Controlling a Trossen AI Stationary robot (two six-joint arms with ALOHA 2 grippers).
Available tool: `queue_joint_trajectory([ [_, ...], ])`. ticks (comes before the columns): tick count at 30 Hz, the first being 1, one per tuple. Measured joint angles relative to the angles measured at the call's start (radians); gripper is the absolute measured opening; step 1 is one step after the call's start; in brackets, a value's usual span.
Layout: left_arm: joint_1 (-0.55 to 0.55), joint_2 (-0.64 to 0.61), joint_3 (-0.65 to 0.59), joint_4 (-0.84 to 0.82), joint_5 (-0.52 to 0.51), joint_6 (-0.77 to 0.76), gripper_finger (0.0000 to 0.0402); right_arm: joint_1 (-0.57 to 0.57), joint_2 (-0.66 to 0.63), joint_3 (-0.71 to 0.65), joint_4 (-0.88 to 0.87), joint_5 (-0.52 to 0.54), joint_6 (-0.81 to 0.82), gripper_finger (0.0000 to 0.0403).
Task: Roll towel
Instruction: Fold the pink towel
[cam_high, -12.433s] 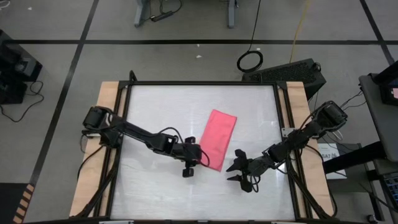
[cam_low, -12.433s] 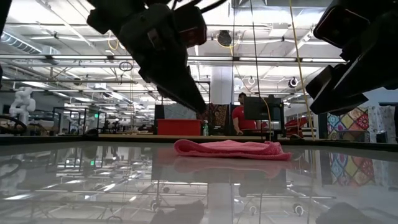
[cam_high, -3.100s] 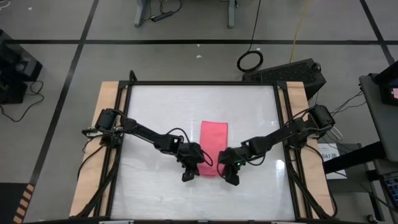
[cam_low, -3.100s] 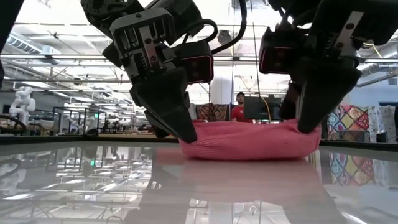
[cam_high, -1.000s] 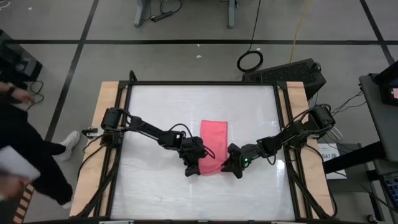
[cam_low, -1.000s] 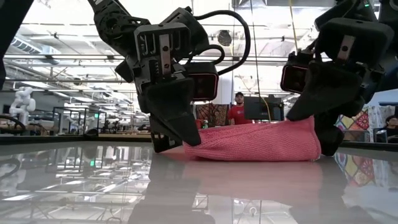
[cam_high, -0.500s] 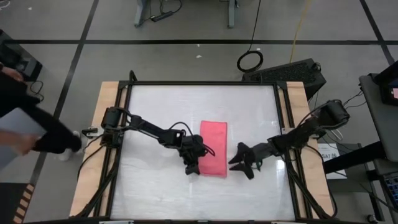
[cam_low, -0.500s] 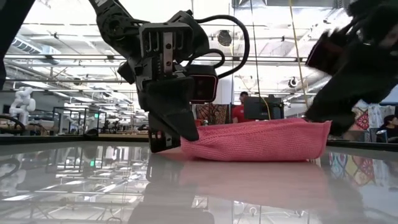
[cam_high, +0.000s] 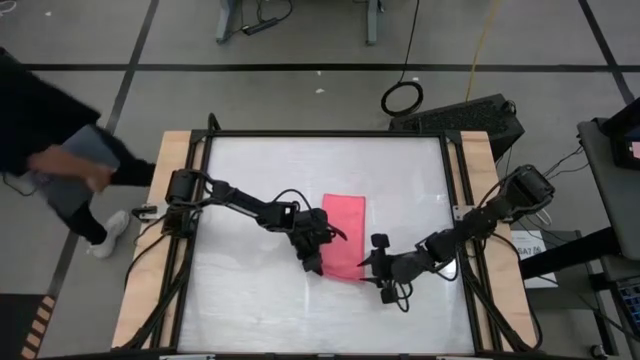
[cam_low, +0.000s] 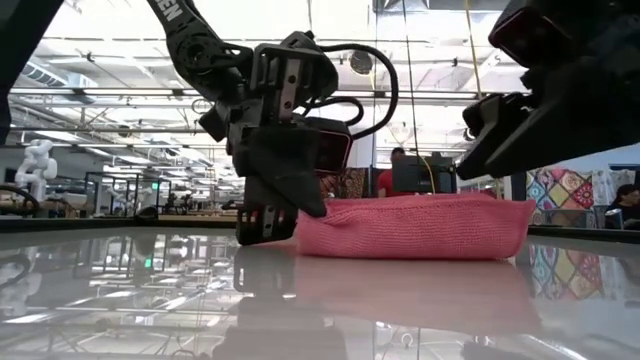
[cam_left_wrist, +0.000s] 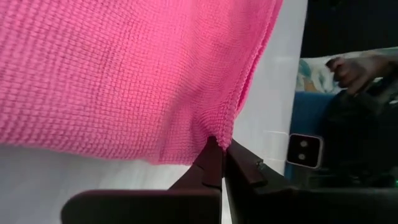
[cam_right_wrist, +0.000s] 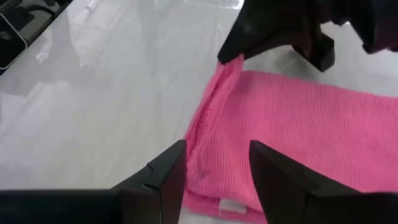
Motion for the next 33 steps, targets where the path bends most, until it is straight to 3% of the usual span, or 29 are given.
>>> queue_joint_trajectory([
  [18,0.042,0.032,-0.001,-0.008,0.045,-0.062,0.0002,0.019,0.007,-0.048,0.054,-0.032,0.1,0.0165],
  [22,0.047,0.032,-0.002,-0.012,0.044,-0.062,0.0002,0.019,0.052,-0.048,0.089,-0.028,0.106,0.0165],
  [26,0.047,0.032,-0.002,-0.036,0.028,-0.054,0.0002,0.019,0.115,-0.049,0.127,0.043,0.172,0.0164],
  [33,0.048,0.031,-0.002,-0.067,0.012,-0.053,0.0002,0.019,0.181,-0.045,0.229,0.043,0.208,0.0164],
])
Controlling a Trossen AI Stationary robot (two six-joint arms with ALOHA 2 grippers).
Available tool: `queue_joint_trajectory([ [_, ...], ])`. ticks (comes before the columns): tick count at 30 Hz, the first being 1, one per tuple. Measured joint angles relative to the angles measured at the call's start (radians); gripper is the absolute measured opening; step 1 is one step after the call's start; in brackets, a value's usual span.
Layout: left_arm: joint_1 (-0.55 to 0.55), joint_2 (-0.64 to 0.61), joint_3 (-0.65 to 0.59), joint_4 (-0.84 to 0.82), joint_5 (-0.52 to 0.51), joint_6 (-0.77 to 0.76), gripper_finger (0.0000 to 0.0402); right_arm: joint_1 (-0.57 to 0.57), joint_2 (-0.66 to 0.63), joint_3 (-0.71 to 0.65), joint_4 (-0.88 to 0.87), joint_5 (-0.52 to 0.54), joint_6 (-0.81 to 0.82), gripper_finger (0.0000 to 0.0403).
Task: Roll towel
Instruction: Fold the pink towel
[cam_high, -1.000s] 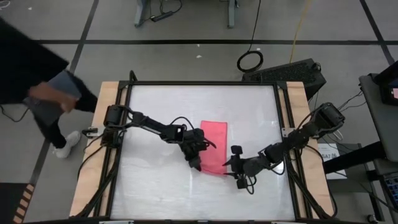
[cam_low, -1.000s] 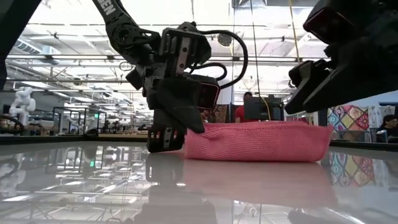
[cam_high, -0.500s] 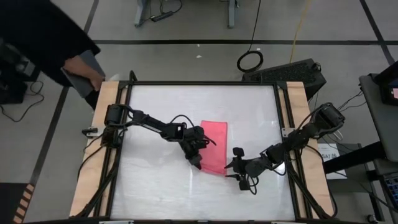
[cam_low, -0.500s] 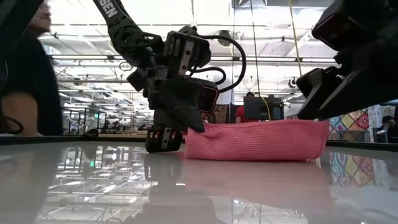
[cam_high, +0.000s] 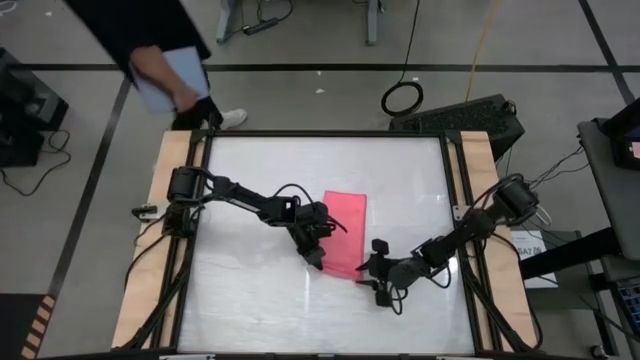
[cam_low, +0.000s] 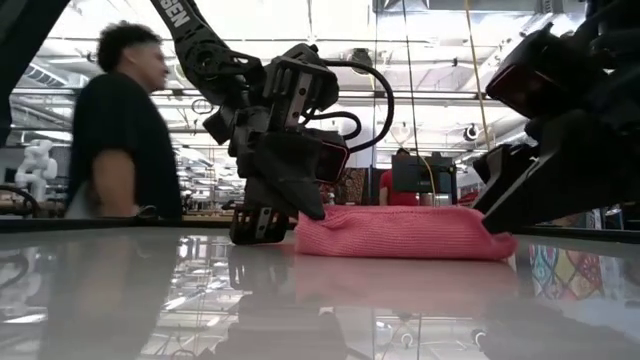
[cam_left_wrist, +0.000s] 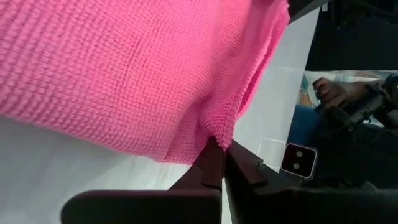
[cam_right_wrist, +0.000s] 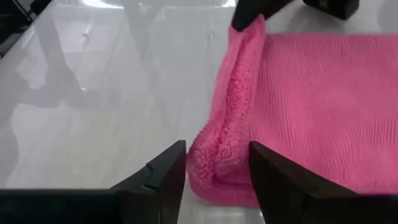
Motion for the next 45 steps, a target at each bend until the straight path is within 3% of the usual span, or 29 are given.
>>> queue_joint_trajectory([
  [6,0.0,-0.001,0.0,-0.013,-0.022,0.0,0.0002,0.001,0.005,0.0,0.004,0.004,0.081,0.0139],
  [11,-0.001,-0.001,0.0,-0.017,-0.033,0.0,0.0002,0.022,-0.048,0.0,0.023,0.009,0.025,0.0126],
  [17,-0.001,-0.002,0.0,-0.025,-0.052,0.0,0.0002,0.062,-0.09,0.005,0.007,0.035,-0.149,0.017],
  [24,-0.001,-0.002,0.0,-0.027,-0.065,-0.003,0.0002,0.074,-0.05,0.077,-0.164,0.032,-0.363,0.0215],
  [38,0.001,-0.004,0.002,-0.075,-0.098,-0.009,0.0002,0.002,-0.012,0.112,-0.152,0.028,-0.527,0.0173],
  [45,0.001,-0.004,0.002,-0.073,-0.098,-0.016,0.0002,0.006,-0.012,0.112,-0.119,0.028,-0.532,0.0177],
])
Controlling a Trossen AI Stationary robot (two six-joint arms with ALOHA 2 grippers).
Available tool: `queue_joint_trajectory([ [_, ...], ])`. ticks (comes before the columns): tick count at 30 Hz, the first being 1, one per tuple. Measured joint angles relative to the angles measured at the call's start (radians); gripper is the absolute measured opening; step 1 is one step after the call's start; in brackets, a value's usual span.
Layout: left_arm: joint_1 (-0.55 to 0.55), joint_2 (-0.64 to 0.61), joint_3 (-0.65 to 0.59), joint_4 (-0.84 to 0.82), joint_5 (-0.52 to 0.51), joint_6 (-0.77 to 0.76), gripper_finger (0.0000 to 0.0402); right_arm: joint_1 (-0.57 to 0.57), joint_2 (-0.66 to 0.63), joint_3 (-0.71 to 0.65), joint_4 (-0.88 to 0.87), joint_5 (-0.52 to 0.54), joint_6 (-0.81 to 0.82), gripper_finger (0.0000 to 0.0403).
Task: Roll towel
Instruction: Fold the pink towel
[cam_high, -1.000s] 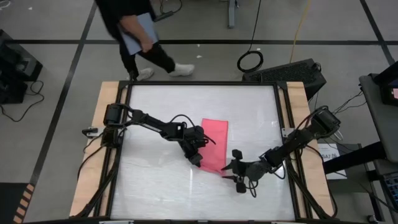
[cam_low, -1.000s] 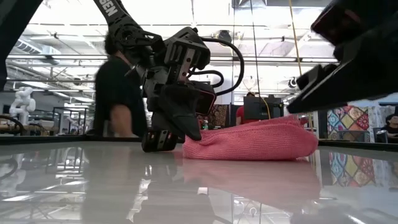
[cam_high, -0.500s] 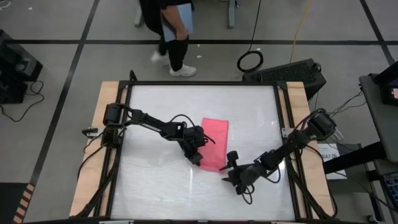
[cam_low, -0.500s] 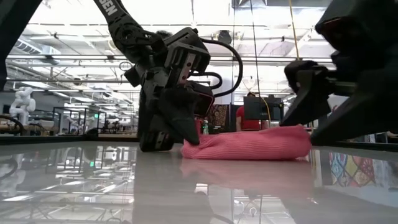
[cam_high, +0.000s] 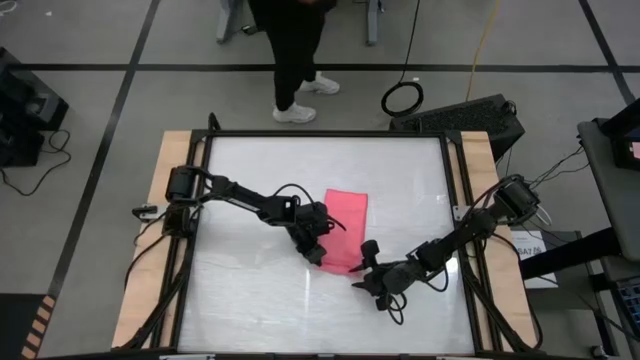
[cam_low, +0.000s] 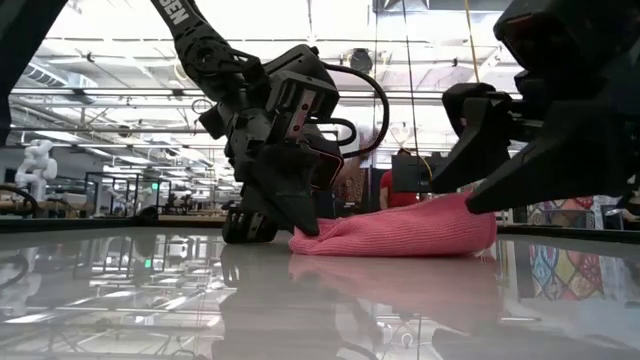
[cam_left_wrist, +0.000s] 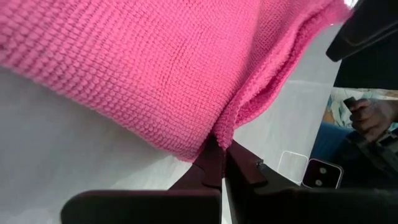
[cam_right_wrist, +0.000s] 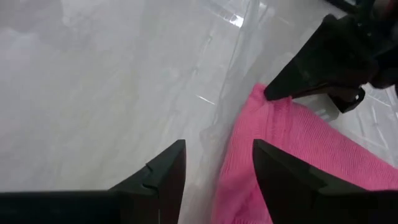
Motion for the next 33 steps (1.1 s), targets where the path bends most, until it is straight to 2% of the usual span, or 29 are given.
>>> queue_joint_trajectory([
  [7,0.0,0.0,0.0,0.002,0.0,-0.004,0.0002,0.002,0.0,0.039,0.003,0.001,-0.072,0.0202],
  [11,0.0,0.0,0.0,0.003,0.0,-0.006,0.0002,-0.001,0.0,0.063,-0.009,-0.036,-0.102,0.0207],
  [20,0.0,0.0,0.0,0.005,0.001,-0.009,0.0002,-0.008,0.003,0.063,-0.074,-0.111,-0.074,0.0194],
  [33,0.0,0.0,0.0,0.007,0.002,-0.007,0.0002,-0.038,0.074,0.063,-0.068,-0.106,0.032,0.0173],
])
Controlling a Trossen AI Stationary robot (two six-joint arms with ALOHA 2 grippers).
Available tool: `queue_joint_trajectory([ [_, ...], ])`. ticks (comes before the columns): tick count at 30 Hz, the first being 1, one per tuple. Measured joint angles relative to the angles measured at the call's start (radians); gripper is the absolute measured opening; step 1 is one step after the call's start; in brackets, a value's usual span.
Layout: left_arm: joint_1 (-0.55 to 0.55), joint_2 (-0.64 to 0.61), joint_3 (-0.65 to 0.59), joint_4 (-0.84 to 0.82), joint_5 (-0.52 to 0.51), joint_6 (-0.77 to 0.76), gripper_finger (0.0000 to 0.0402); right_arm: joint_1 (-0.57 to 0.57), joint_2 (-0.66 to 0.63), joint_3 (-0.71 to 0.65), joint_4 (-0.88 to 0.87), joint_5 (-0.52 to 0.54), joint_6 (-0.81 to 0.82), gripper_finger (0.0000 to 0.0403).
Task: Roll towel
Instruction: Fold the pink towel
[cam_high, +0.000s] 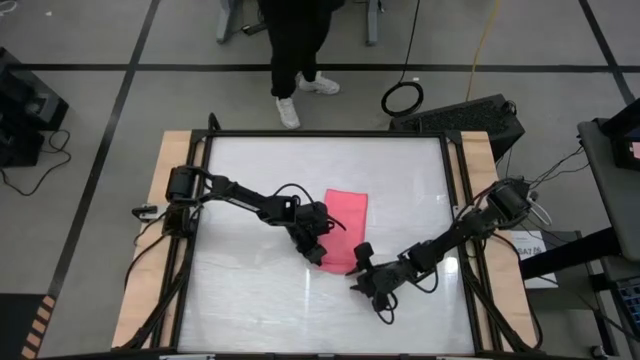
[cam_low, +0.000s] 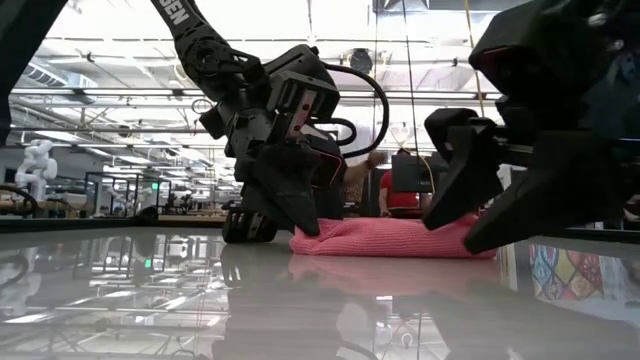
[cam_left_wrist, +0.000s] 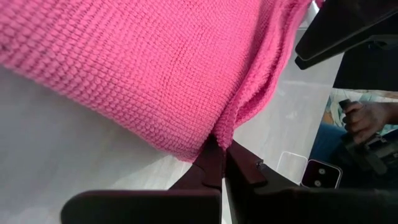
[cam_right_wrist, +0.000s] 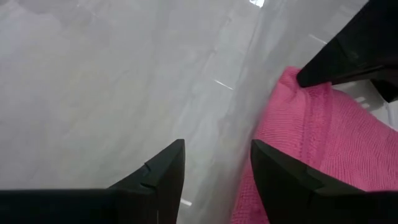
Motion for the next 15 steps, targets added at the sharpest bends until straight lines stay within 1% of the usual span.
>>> queue_joint_trajectory([
  [7,0.0,0.0,0.0,-0.001,0.004,0.012,0.0002,-0.021,0.0,0.0,-0.004,0.002,0.005,0.0173],
  [10,0.0,0.0,0.0,-0.003,0.005,0.02,0.0002,-0.031,0.002,0.0,-0.017,0.002,0.046,0.0173],
  [15,0.0,0.0,0.0,-0.004,0.005,0.027,0.0024,-0.035,0.02,-0.001,-0.024,-0.001,0.106,0.0169],
])
